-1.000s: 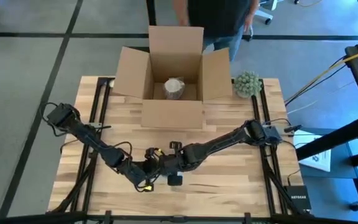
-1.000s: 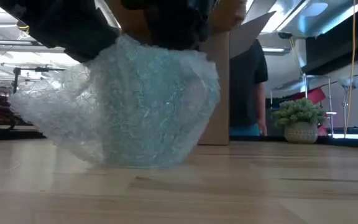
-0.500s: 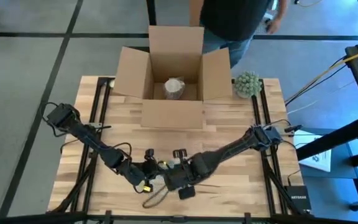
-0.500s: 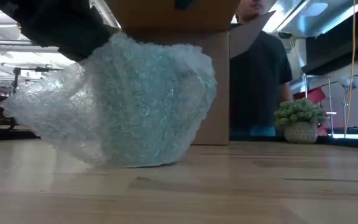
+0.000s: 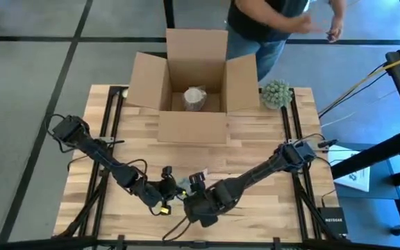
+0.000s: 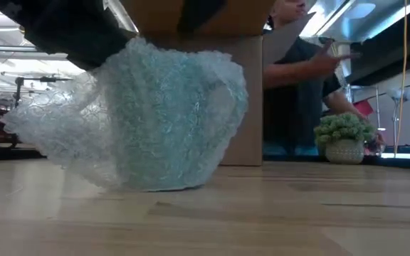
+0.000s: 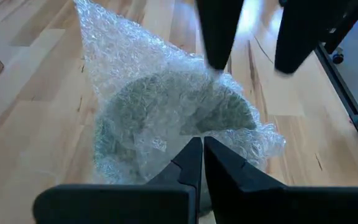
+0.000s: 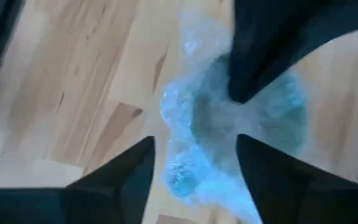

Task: Wrap mug
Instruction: Put the wrapped dark green mug inside the box

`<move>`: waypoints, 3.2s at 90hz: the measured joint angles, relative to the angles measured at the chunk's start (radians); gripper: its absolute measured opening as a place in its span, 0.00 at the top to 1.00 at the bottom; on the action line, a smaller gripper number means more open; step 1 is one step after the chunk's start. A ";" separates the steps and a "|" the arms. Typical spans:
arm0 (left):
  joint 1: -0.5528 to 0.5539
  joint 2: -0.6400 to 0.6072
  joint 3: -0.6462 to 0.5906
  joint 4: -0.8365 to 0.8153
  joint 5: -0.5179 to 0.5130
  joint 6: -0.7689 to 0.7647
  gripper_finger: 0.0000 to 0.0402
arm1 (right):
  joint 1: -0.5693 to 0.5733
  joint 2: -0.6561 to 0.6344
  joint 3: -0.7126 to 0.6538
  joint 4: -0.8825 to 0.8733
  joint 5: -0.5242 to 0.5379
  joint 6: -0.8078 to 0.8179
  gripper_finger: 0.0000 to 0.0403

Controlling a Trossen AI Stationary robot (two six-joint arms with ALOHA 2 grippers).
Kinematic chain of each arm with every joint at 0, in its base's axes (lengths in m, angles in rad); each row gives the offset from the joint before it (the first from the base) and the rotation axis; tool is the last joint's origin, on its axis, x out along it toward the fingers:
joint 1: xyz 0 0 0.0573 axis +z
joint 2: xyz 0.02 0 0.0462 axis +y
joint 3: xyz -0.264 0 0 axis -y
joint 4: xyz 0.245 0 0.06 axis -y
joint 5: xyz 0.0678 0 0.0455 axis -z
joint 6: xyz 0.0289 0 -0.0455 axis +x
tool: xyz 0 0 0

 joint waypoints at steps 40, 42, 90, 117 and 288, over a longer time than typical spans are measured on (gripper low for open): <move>0.001 0.001 0.001 0.016 -0.004 0.000 1.00 | -0.030 -0.007 -0.247 0.267 -0.027 -0.106 0.62; 0.001 0.001 0.001 0.021 -0.005 0.002 1.00 | -0.031 -0.008 -0.248 0.266 -0.032 -0.111 0.66; -0.079 -0.149 0.066 0.006 -0.012 0.175 1.00 | -0.027 -0.008 -0.228 0.224 -0.093 -0.103 0.97; -0.163 -0.276 0.069 -0.314 -0.220 -0.018 1.00 | -0.027 0.006 -0.062 0.072 -0.099 -0.095 0.99; -0.285 -0.271 0.069 -0.613 -0.318 -0.325 1.00 | -0.876 -0.165 -0.030 0.098 -0.234 0.056 0.99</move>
